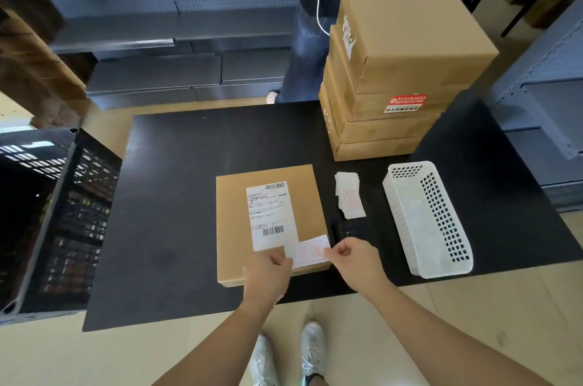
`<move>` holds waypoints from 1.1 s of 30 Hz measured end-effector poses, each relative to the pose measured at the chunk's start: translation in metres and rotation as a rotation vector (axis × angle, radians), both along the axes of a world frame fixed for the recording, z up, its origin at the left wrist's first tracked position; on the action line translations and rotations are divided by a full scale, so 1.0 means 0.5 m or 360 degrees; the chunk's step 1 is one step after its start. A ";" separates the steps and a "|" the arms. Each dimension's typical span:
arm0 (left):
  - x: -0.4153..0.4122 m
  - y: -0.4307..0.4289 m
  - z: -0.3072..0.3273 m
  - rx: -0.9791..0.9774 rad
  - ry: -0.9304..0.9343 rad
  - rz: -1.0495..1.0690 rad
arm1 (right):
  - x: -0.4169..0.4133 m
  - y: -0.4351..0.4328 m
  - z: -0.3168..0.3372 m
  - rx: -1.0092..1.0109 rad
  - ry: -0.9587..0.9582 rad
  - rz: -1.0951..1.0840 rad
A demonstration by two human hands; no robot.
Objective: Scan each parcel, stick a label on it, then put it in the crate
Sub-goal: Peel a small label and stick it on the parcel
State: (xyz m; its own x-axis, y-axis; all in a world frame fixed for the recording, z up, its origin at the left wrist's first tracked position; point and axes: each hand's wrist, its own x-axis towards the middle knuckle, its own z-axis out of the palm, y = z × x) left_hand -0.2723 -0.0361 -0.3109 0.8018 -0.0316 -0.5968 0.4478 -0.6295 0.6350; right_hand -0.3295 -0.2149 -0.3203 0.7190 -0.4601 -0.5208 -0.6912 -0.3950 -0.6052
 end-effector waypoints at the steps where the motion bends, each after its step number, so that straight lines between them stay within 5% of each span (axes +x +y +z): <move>1: 0.001 -0.001 -0.002 0.0020 -0.0023 -0.0005 | 0.001 0.000 -0.005 -0.0011 0.0001 0.0015; 19: 0.011 -0.005 0.002 0.0244 -0.0123 -0.0053 | -0.004 0.005 -0.031 -0.0224 -0.0117 0.0025; 26: 0.000 0.001 -0.043 0.0447 -0.0733 -0.0892 | -0.011 0.008 -0.062 -0.0504 -0.0560 0.0712; 33: 0.003 0.039 -0.058 0.0566 -0.0784 -0.0861 | -0.022 -0.022 -0.069 -0.0377 -0.0386 0.0520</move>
State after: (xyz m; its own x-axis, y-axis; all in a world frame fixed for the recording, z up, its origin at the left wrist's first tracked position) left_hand -0.2707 -0.0169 -0.3398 0.9029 -0.3651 -0.2268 -0.2550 -0.8798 0.4012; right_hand -0.3405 -0.2257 -0.3550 0.9340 -0.2753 -0.2277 -0.3572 -0.7149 -0.6011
